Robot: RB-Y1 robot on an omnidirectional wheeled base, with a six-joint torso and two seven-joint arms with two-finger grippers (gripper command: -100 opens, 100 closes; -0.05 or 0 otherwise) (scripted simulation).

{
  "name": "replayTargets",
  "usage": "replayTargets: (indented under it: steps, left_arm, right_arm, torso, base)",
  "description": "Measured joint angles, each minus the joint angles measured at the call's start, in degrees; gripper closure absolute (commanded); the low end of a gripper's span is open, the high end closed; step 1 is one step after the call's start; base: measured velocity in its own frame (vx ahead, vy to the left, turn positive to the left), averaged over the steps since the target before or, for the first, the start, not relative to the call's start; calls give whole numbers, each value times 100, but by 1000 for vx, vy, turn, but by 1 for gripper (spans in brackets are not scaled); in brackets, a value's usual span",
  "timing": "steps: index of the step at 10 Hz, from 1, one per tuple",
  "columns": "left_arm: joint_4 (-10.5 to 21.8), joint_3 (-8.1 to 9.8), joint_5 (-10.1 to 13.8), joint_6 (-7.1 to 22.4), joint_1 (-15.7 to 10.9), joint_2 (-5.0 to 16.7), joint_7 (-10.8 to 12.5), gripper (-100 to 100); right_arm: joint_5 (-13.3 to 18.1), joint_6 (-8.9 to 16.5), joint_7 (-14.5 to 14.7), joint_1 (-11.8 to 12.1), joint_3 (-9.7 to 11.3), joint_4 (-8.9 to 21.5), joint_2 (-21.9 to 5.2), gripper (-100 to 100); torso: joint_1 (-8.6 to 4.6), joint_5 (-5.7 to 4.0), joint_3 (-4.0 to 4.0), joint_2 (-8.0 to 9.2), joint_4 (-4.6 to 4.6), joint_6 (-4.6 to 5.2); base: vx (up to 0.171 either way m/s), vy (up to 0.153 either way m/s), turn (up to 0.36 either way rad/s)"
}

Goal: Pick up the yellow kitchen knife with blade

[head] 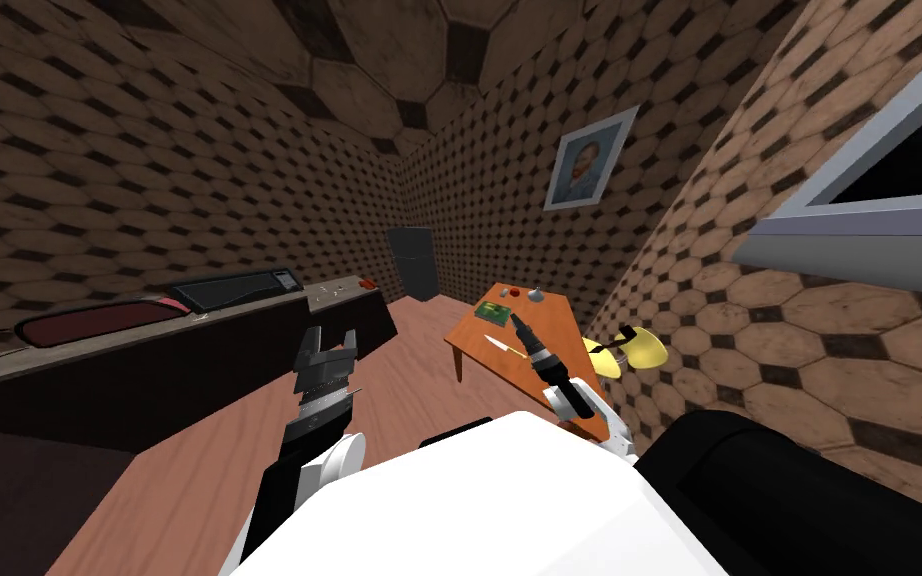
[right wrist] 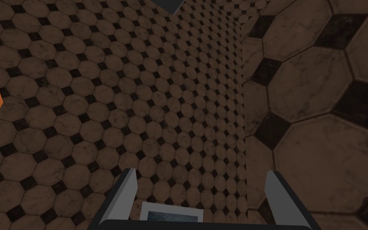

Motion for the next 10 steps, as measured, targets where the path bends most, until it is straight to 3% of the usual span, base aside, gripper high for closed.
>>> replayTargets:
  steps: [10]
  left_arm:
    - [0,2,0,0,2,1,0,0]
  right_arm:
    - [383,75,-25,46,447,1481,-1235,-100]
  torso:
    - [-9,-2,-1,0,-1,10]
  base:
    - [42,-13,251]
